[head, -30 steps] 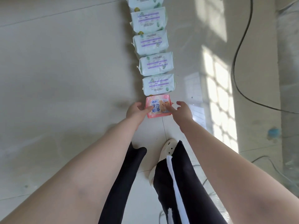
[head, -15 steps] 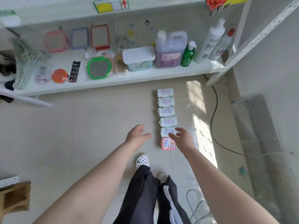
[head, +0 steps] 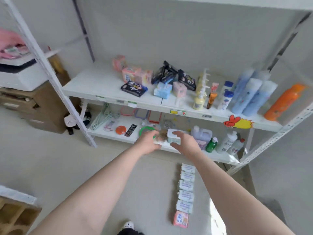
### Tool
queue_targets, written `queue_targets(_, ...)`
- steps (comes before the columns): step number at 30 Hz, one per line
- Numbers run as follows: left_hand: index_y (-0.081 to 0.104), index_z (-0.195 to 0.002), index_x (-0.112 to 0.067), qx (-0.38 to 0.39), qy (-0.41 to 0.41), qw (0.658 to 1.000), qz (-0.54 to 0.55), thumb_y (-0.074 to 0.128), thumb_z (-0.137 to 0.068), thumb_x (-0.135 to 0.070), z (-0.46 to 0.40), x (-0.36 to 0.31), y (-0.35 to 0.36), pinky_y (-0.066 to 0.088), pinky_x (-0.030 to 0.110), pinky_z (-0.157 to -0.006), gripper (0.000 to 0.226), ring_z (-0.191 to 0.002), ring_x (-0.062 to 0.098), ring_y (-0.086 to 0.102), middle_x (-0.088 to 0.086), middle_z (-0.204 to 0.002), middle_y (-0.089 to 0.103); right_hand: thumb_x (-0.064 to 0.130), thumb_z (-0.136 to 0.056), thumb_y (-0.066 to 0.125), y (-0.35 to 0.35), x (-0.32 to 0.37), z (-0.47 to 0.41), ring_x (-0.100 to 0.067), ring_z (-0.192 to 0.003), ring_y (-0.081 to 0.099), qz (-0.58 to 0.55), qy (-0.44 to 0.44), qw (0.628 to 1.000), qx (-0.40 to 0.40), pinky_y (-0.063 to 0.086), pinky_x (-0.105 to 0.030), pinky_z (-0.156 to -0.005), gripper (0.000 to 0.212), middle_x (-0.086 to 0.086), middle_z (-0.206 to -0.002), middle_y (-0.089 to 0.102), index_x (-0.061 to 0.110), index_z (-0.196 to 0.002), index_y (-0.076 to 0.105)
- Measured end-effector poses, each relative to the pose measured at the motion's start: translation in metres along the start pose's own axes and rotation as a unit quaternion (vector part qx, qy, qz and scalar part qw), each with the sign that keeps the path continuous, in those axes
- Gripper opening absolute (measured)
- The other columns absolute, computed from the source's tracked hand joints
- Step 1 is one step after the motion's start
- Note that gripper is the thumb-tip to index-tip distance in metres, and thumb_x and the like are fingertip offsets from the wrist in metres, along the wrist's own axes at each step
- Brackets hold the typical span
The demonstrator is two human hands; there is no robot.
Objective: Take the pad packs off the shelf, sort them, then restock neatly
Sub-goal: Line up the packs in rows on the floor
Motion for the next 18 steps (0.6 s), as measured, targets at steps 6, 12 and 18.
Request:
queue_targets(6,0.048,-0.137,-0.017,-0.062,0.042,0.996,-0.038,0.075,-0.077,-0.025,-0.016,0.015,-0.12,0.037,0.028,-0.102,0.065,-0.126,0.022,0.048,0.006,-0.139,0.049,0.031,-0.088,0.064,-0.03,0.083,-0.039,-0.026,-0.12,0.053,0.076,-0.068,0.994,-0.033,0.047,-0.035,-0.092,0.052,-0.006,-0.132,0.057,0.021,-0.137,0.05)
queue_targets(12,0.045,-0.138,-0.019,-0.086,0.049,0.993,-0.065,0.074,-0.079,-0.026,-0.051,0.077,-0.215,0.039,0.029,-0.102,0.067,-0.124,0.022,0.049,0.007,-0.138,0.048,0.03,-0.089,0.064,-0.009,0.167,-0.113,-0.026,-0.121,0.051,0.097,-0.071,0.992,-0.039,0.047,-0.035,-0.089,0.057,-0.006,-0.133,0.053,0.025,-0.141,0.042)
queue_targets(18,0.043,-0.14,-0.018,-0.079,0.056,0.991,-0.087,0.072,-0.081,-0.027,-0.092,0.144,-0.293,0.036,0.026,-0.101,0.067,-0.126,0.022,0.047,0.007,-0.138,0.047,0.033,-0.088,0.066,0.017,0.25,-0.189,-0.024,-0.125,0.049,0.082,-0.061,0.994,-0.042,0.046,-0.036,-0.095,0.061,-0.006,-0.137,0.053,0.022,-0.143,0.042)
Point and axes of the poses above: each hand's wrist, its own z-axis away from the middle knuckle, its own y-axis out of the palm, x = y × z, the point moved 9 cm from there along -z, towards the middle knuckle
